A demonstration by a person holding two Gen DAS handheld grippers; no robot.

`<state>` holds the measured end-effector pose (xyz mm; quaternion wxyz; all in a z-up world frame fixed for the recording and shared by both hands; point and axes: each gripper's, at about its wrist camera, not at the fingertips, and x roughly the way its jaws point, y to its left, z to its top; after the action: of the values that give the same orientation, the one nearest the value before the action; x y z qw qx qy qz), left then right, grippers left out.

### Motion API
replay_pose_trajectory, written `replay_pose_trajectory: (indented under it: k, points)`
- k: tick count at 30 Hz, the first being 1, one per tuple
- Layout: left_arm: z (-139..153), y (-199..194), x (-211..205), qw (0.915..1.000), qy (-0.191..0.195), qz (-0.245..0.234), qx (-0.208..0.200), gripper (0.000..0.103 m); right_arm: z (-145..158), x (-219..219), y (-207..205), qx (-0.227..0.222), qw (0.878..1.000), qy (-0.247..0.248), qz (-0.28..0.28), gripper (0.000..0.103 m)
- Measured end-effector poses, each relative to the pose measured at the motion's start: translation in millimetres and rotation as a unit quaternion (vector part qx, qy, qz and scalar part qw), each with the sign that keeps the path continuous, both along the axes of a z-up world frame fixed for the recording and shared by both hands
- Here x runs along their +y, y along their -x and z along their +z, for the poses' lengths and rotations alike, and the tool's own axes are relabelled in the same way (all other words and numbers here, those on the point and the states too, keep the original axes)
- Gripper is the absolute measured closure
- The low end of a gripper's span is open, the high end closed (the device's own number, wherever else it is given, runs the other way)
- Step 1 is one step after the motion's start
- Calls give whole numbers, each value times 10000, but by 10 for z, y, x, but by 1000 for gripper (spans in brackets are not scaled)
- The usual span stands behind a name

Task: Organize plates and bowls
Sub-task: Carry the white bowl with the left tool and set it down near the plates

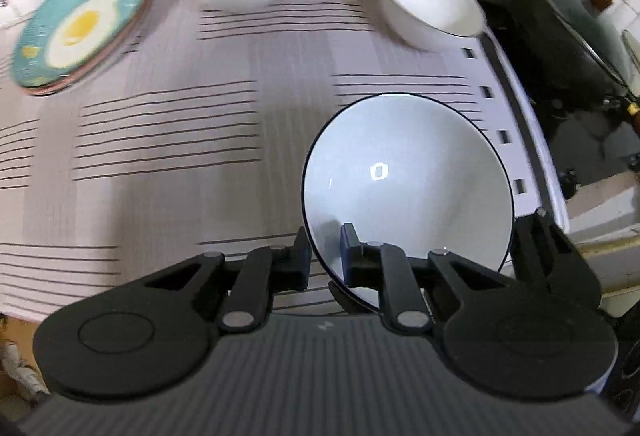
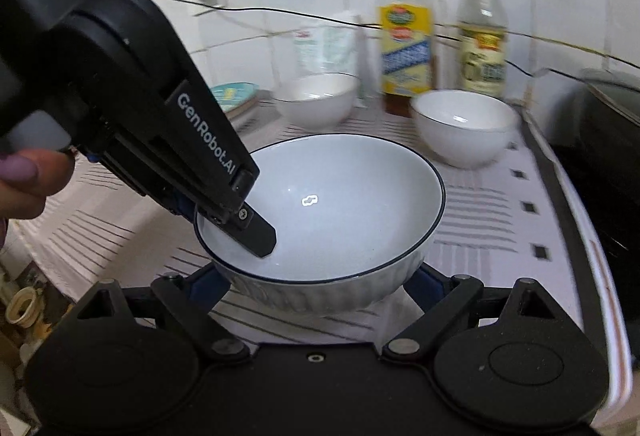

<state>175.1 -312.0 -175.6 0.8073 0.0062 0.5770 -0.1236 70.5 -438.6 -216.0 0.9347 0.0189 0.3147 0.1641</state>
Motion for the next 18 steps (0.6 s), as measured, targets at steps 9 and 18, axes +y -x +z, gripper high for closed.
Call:
replay_pose_trajectory:
  k: [9, 18]
  points:
    - [252, -18, 735, 9977, -145, 638, -159, 89, 213, 640, -207, -171, 9965, -69, 820, 8]
    - [325, -33, 1450, 9938, -322, 1050, -177, 87, 321, 1275, -450, -206, 9867, -78, 1609, 8]
